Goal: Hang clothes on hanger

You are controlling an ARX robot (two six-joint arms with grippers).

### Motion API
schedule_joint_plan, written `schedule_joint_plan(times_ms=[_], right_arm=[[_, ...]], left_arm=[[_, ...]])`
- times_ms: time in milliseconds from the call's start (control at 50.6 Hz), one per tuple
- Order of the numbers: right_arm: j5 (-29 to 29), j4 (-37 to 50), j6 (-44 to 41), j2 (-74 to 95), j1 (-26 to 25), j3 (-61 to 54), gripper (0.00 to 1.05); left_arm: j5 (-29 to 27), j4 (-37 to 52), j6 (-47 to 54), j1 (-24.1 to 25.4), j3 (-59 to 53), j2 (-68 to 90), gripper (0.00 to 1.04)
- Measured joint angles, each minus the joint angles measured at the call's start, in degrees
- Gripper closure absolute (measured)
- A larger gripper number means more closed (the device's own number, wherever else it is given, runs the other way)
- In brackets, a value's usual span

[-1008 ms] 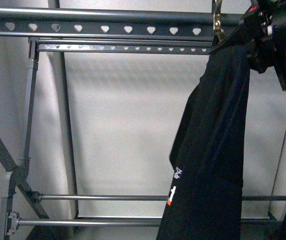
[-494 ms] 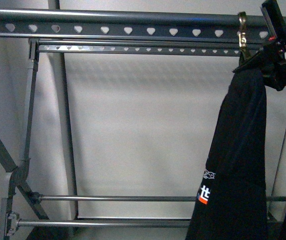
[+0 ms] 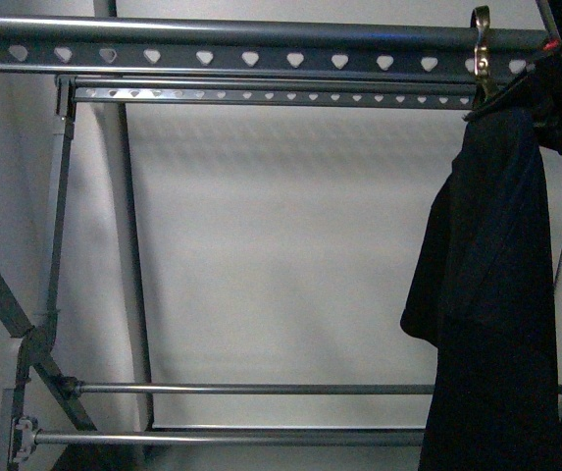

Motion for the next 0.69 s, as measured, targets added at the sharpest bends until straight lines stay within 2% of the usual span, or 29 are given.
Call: schedule_joint_plan(times_ms=[277,514,613,692], right_arm=[[0.1,-1.4,-1.2,-6.0,4.7,-1.2,1.0],[3.3,-8.0,-3.4,-0.7,6.3,6.6,1.0],[4.0,-9.7,-3.8,3.5,6.4,10.3,1.01],[4.7,-9.9,-3.9,6.6,6.4,11.8,1.0]], left_arm=[[0.0,-4.9,0.0,0.0,0.0,-5.0,1.01],[0.0,-7.8,0.0,0.0,0.0,-7.9,1.01],[0.0,-17.0,0.0,0.0,0.0,-15.6,1.01],[0.0,-17.8,0.0,0.0,0.0,-17.4,1.01]])
